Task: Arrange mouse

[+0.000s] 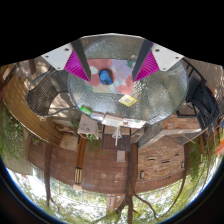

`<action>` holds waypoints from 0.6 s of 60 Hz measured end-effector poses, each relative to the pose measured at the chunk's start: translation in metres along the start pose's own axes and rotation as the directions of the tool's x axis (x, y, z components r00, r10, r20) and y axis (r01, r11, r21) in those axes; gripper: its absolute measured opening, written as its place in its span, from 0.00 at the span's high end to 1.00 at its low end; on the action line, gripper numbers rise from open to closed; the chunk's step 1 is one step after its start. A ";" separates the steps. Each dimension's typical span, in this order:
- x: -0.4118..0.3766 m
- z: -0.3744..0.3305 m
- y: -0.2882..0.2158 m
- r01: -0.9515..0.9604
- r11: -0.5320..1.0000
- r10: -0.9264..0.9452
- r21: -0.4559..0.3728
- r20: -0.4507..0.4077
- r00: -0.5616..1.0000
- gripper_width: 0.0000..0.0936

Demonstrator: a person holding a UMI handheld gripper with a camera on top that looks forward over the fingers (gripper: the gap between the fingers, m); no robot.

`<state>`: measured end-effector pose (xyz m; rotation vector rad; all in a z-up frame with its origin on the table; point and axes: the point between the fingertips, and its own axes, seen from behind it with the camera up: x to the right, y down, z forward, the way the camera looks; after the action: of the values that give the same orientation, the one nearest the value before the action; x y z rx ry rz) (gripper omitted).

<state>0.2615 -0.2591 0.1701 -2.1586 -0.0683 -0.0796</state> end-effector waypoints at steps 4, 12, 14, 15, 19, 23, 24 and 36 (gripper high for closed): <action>-0.003 -0.035 -0.002 0.013 1.000 -0.012 0.014 -0.015 1.000 0.09; -0.008 -0.094 0.003 0.020 1.000 -0.019 0.019 -0.035 0.999 0.09; -0.008 -0.108 0.008 0.018 1.000 -0.017 0.025 -0.040 0.999 0.09; -0.007 -0.112 0.008 0.017 1.000 -0.016 0.026 -0.043 0.999 0.09; -0.005 -0.130 0.009 0.011 0.999 -0.009 0.032 -0.051 0.999 0.09; -0.006 -0.141 0.013 0.007 0.999 -0.005 0.035 -0.054 0.999 0.09; -0.006 -0.143 0.013 0.007 0.999 -0.005 0.036 -0.055 0.998 0.09; -0.004 -0.155 0.017 -0.003 0.999 0.005 0.049 -0.046 0.999 0.09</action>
<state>0.2542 -0.3968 0.2417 -2.1072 -0.0385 -0.1244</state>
